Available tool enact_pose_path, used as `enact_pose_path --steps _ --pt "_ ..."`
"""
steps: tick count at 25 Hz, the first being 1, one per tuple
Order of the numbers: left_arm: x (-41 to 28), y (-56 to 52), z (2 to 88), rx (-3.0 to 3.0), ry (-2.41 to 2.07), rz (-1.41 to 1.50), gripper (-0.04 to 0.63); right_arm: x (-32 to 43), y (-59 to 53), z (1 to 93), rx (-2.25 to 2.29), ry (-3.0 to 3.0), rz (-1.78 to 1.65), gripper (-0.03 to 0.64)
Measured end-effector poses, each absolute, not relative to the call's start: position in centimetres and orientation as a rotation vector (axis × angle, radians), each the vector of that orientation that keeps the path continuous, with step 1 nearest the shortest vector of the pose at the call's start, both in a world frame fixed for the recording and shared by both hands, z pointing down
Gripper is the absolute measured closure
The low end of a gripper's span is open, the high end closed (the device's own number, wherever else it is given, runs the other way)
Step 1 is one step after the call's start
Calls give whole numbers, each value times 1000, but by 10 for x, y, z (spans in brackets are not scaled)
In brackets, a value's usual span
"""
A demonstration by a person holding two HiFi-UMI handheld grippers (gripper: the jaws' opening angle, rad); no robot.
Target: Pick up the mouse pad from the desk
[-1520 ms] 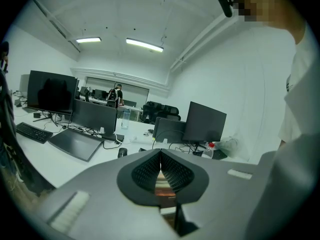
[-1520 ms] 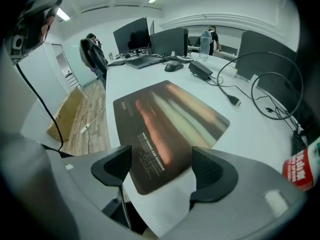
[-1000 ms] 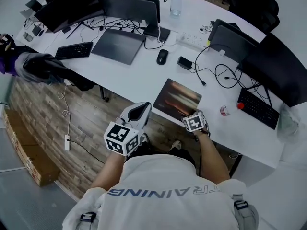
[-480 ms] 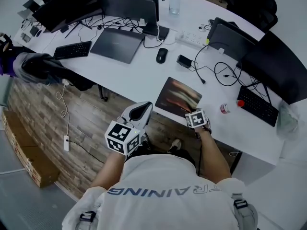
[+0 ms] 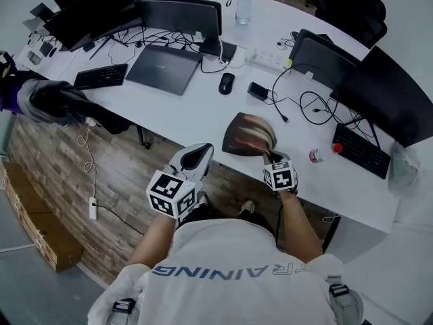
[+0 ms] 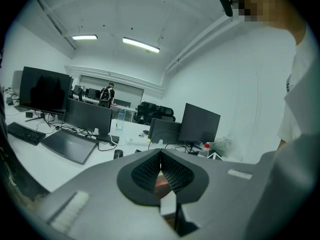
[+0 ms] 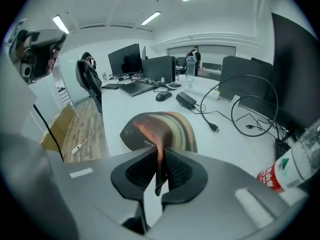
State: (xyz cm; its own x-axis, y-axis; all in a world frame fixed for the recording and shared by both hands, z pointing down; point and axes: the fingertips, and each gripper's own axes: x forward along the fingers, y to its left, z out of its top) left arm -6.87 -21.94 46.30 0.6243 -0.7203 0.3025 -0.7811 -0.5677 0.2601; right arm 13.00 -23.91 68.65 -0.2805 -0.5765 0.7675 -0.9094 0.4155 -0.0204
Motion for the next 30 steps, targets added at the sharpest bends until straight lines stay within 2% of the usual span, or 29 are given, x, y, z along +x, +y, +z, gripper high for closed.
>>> enact_pose_path --steps 30 --pt "-73 -246 410 2618 -1257 110 595 159 -255 429 1733 -2320 376 563"
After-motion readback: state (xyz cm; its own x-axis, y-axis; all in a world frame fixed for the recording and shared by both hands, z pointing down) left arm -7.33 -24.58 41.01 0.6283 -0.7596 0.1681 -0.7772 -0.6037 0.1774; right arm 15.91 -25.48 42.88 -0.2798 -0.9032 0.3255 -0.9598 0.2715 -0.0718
